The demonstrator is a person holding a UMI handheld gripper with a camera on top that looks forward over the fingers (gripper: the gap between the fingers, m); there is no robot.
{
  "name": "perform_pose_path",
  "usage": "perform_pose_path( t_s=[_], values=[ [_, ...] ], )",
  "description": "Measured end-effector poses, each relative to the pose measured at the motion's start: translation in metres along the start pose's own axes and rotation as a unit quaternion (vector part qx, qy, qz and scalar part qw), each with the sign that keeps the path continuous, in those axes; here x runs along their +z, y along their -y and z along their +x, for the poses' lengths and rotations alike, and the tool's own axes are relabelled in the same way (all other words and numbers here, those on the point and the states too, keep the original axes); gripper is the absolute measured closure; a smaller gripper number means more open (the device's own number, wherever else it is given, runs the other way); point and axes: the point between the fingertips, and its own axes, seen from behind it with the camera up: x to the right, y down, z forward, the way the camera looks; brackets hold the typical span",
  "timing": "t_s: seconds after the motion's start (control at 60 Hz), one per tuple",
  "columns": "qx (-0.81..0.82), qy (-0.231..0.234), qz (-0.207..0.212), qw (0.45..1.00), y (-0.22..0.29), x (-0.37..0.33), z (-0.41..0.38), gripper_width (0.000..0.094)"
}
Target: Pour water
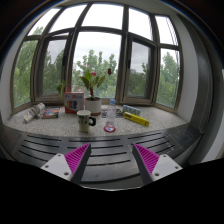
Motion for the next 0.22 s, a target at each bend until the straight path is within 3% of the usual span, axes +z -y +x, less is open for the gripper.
perform_pose_path(
  t_s=[0.217],
  values=[
    [-0.004,-0.005,0.007,1.000,0.002,-0.020,0.009,0.0085]
  ],
)
